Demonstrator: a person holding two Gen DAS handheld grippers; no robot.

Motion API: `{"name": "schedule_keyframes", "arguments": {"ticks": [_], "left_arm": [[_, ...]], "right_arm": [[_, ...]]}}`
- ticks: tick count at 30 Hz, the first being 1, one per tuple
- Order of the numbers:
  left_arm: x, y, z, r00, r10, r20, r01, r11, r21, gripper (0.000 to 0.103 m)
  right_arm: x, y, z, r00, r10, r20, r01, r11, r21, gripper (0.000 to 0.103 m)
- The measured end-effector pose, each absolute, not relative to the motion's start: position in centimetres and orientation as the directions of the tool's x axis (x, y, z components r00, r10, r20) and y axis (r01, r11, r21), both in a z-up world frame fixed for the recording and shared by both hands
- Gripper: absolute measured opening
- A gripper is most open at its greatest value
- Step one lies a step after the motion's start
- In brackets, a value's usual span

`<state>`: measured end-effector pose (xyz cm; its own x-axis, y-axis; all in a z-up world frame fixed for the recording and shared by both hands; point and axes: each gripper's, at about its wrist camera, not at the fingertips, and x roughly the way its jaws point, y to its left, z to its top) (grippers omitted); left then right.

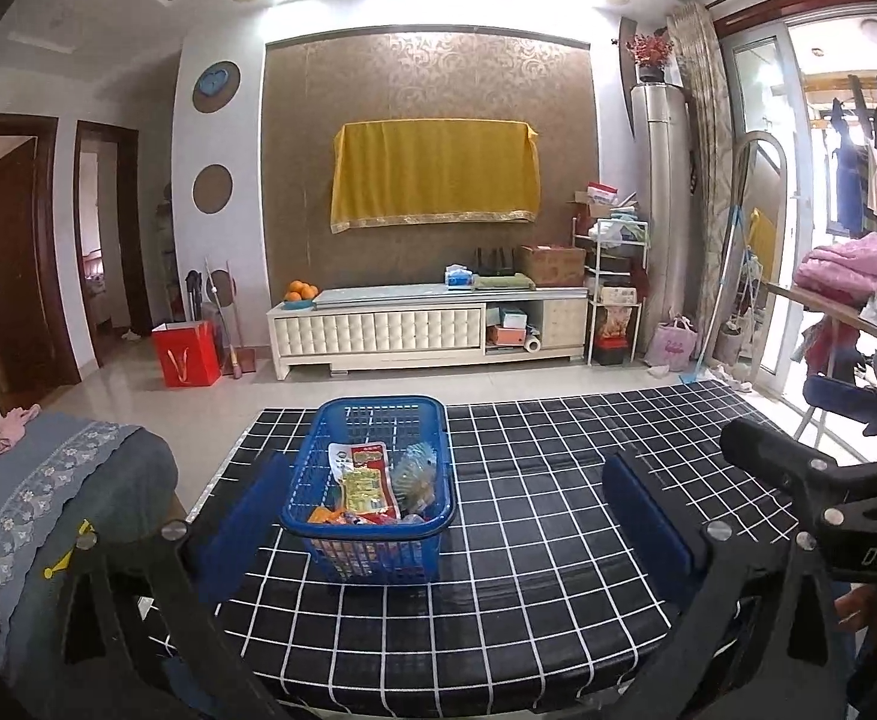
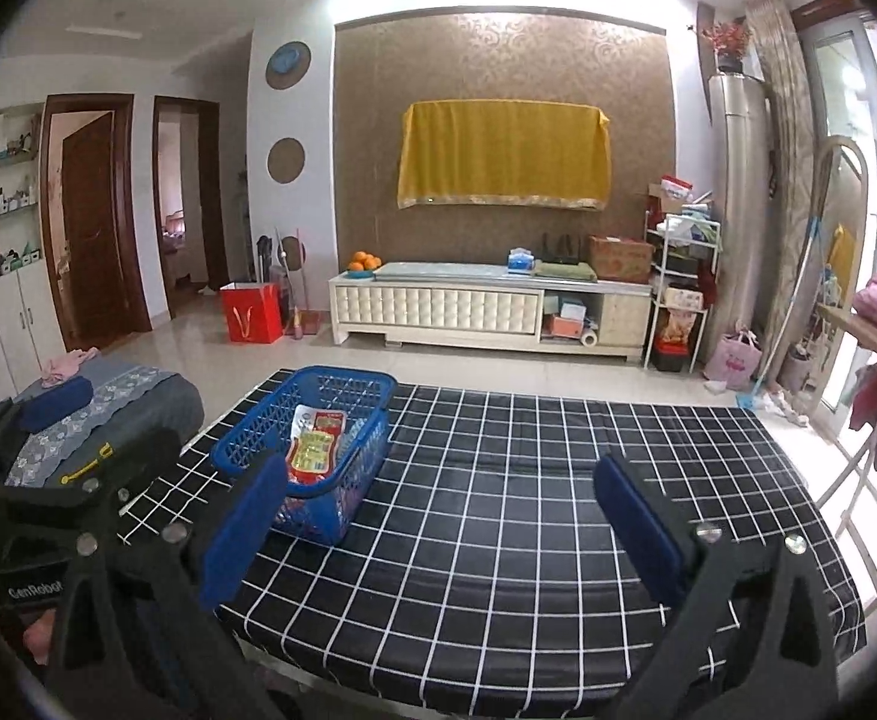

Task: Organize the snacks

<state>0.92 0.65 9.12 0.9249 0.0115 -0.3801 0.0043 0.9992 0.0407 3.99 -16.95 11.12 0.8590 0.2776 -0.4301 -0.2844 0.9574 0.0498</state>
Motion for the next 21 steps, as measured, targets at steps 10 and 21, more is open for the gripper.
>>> {"name": "schedule_keyframes", "arguments": {"ticks": [10, 21], "left_arm": [[0.7, 0.6, 9.2, 0.922, 0.005, -0.387, 0.01, 0.999, 0.036, 0.103], [0.4, 0.3, 9.1, 0.92, -0.007, -0.391, 0.019, 0.999, 0.028, 0.103]], "right_arm": [[3.3, -17.1, 11.0, 0.864, 0.266, -0.427, -0.275, 0.961, 0.041, 0.103], [2.9, -17.4, 10.9, 0.867, 0.263, -0.423, -0.271, 0.962, 0.043, 0.103]]}}
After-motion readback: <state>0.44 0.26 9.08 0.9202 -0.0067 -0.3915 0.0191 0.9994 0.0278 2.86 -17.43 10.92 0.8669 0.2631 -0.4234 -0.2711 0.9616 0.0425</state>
